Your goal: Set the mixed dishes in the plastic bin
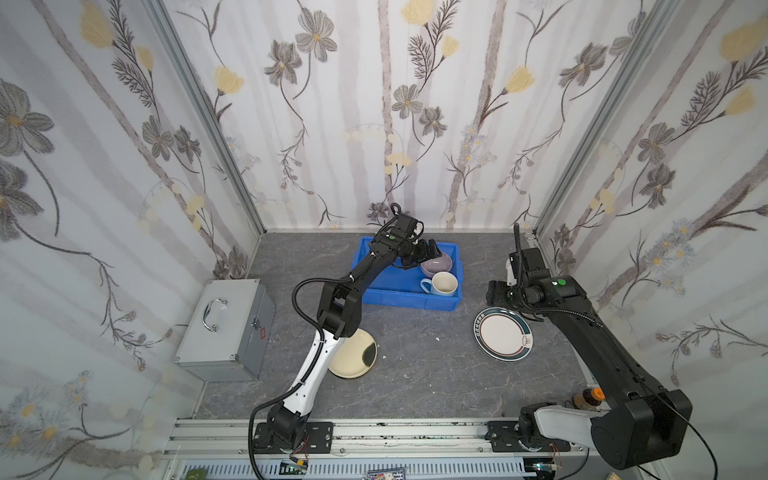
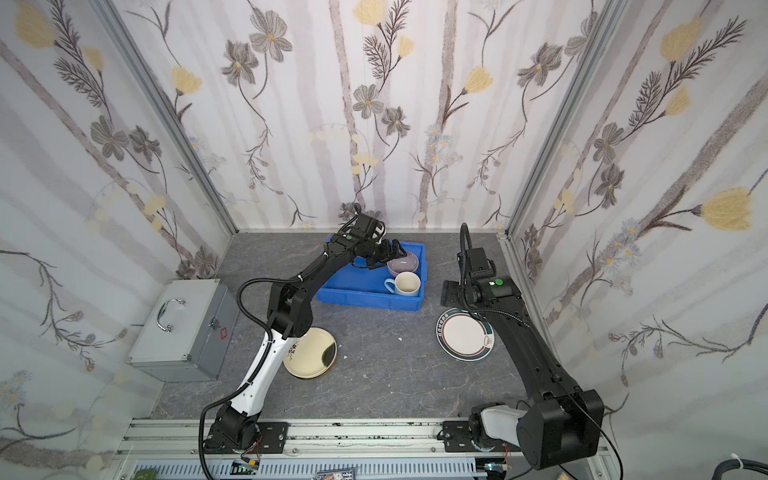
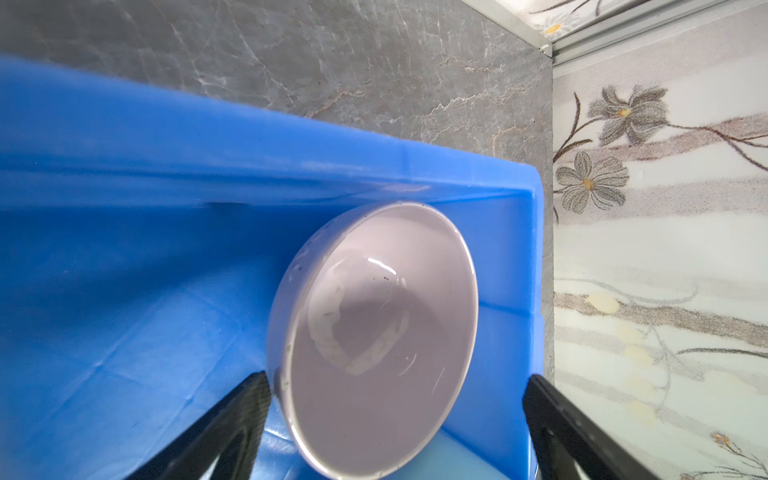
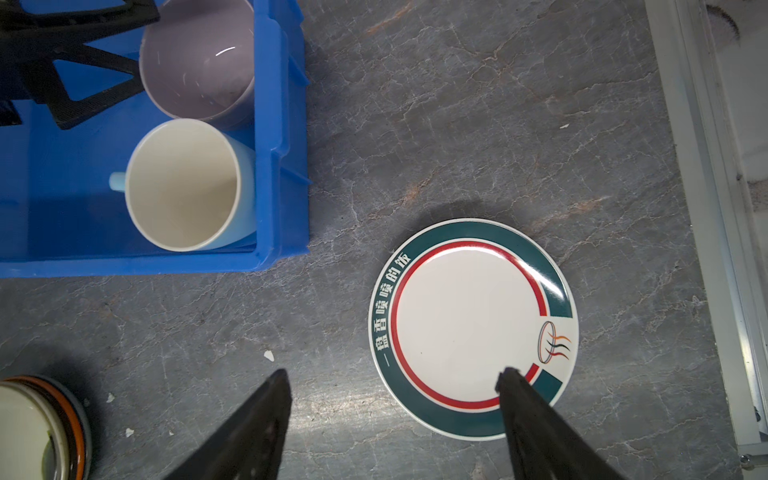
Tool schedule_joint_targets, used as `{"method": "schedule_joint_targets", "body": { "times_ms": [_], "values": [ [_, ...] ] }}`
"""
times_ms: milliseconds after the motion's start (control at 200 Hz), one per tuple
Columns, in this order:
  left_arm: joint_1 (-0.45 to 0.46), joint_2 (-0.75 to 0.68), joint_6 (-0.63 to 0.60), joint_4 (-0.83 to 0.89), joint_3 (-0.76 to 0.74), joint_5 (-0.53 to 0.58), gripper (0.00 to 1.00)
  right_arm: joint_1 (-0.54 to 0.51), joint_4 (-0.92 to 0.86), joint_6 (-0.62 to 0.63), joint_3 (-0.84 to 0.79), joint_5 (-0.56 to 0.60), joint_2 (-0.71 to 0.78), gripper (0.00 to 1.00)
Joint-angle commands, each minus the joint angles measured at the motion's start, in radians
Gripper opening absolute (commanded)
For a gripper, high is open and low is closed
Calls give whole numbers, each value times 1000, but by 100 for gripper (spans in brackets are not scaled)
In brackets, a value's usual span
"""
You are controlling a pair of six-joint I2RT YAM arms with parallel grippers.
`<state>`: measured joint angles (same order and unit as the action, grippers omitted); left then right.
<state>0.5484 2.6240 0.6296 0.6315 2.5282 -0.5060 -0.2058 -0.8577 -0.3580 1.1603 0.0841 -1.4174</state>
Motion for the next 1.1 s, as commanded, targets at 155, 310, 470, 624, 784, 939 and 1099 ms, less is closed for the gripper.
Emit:
{"method": "schedule_joint_targets", "body": {
  "times_ms": [155, 310, 470, 624, 784, 939, 1099],
  "values": [
    [-22, -199, -129, 185, -66, 175, 100, 113, 16, -124, -100, 112, -3, 100],
    [-54, -384, -158, 177, -330, 301, 100, 139, 50, -176, -194, 105, -22, 100],
    [-159, -518, -115, 83, -606, 279, 100, 158, 125, -212, -282, 78, -7, 100],
    [-198, -539, -165, 115, -664, 297, 100, 196, 158, -212, -276, 117, -21, 100],
    [-204, -541, -175, 111, -710, 293, 100, 235, 210, -205, -248, 79, -104, 100],
    [-220, -548, -169, 91, -743, 284, 100, 256, 241, -241, -215, 65, -171, 100],
    [-242, -544, -163, 67, -769, 249, 100, 258, 267, -299, -191, 68, -220, 100]
  ]
}}
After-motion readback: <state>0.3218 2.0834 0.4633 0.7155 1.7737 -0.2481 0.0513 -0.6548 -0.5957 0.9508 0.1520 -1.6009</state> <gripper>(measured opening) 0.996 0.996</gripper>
